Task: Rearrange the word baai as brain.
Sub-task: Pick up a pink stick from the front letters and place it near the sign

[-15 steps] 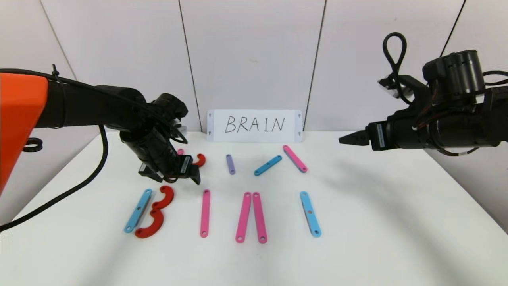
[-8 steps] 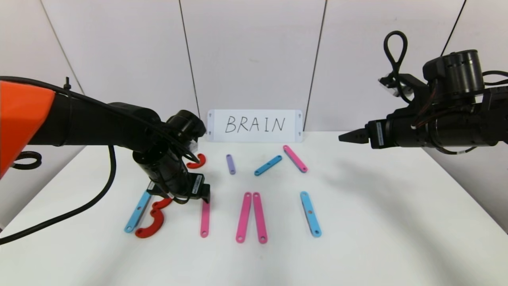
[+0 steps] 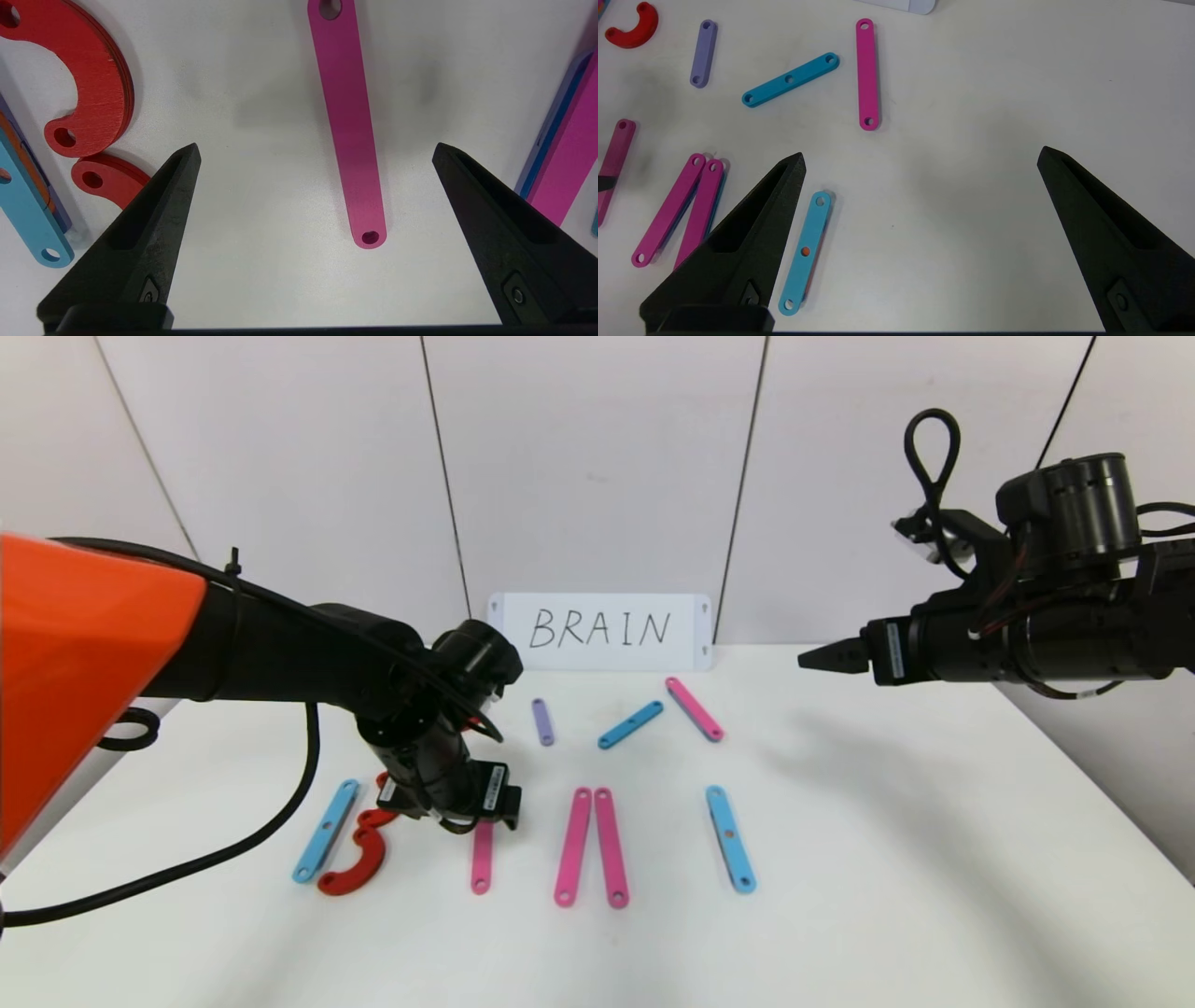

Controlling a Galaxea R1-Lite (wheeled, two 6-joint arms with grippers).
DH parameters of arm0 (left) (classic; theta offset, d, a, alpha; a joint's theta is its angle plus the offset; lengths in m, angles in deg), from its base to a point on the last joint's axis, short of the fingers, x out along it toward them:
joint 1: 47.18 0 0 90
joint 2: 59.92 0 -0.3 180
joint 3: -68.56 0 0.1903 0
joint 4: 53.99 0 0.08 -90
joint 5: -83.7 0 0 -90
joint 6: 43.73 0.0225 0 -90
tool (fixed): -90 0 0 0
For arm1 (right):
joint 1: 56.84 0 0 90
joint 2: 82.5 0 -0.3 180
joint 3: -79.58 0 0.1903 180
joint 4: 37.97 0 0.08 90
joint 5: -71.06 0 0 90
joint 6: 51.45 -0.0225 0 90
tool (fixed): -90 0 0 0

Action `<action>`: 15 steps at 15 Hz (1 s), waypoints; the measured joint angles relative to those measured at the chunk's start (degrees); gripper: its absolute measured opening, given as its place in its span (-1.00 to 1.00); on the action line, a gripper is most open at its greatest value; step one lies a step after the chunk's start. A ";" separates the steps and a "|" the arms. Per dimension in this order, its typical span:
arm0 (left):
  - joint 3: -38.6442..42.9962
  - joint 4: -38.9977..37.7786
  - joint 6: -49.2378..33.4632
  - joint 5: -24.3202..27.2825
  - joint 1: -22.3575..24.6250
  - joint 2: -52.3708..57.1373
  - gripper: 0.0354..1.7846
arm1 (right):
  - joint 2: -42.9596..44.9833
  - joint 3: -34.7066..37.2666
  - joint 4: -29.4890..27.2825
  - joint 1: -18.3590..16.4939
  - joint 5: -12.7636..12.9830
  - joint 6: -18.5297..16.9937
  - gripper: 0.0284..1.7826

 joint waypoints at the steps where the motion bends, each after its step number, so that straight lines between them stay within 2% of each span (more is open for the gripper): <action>1: 0.01 -0.04 -0.06 -0.05 -0.29 -0.24 0.94 | 0.00 0.00 0.00 0.05 0.00 0.02 0.95; 3: 0.01 -0.04 -0.04 -0.02 -0.51 -0.61 0.86 | 0.00 0.00 0.00 -0.02 0.01 0.02 0.95; 6: -0.13 -0.37 -0.87 0.00 -0.60 -1.35 0.51 | 0.05 0.11 0.00 0.05 -0.05 0.04 0.95; 10: -0.46 -0.72 -0.96 0.04 -0.55 -2.69 -0.32 | 0.09 0.23 0.00 0.02 -0.10 0.04 0.95; 12: -0.57 -2.04 -0.96 -0.13 -0.62 -3.77 -0.63 | 0.24 0.34 -0.02 0.07 -0.16 0.11 0.95; 13: -0.49 -2.18 -0.96 -0.11 -0.62 -4.10 -0.71 | 0.29 0.44 0.02 0.07 -0.16 0.11 0.95; 15: -0.22 -2.23 -0.94 -0.09 -0.62 -4.13 -0.72 | 0.30 0.54 0.00 0.11 -0.18 0.17 0.95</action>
